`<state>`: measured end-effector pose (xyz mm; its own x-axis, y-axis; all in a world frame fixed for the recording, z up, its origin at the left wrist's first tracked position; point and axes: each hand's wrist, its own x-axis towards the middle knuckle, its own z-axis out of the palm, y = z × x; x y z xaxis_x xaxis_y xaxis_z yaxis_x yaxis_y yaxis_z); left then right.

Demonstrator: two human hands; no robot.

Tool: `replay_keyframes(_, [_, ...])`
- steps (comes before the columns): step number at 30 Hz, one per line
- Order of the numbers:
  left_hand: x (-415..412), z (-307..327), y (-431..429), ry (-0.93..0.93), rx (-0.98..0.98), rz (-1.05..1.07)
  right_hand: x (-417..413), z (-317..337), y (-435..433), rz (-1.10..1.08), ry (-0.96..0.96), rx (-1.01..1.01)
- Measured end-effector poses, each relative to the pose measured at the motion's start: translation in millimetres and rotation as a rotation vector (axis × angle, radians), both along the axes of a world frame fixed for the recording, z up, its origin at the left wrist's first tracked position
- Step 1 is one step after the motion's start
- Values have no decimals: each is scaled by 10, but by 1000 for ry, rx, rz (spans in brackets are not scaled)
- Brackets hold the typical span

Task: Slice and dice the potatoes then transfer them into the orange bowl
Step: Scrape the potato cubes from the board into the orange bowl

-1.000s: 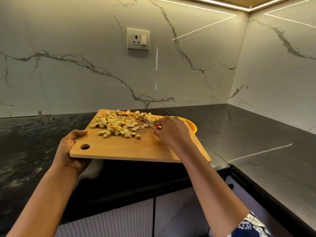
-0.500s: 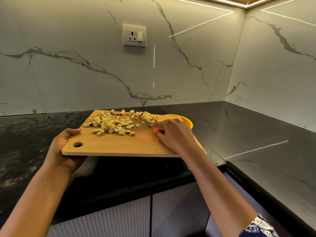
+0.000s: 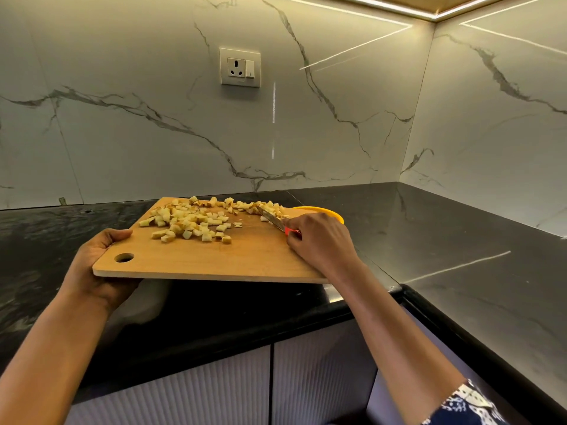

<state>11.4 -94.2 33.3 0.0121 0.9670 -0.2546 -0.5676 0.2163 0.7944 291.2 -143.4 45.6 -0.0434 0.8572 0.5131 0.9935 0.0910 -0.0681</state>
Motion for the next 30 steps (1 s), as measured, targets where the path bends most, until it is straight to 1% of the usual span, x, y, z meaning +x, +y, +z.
replay_keyframes(5, [-40,-14,111,15,-4,-33,176,-16,-15,-66,15,-10])
replay_keyframes(15, [-68,-64,256,5,-24,-13,646,-79,181,-154,101,-46])
replay_keyframes(24, [-91,-36,251,29,-42,-5,868,-117,359,-185,151,-64])
replay_keyframes(30, [-90,-4,192,44,-44,21,944,-16,483,-196,172,-81])
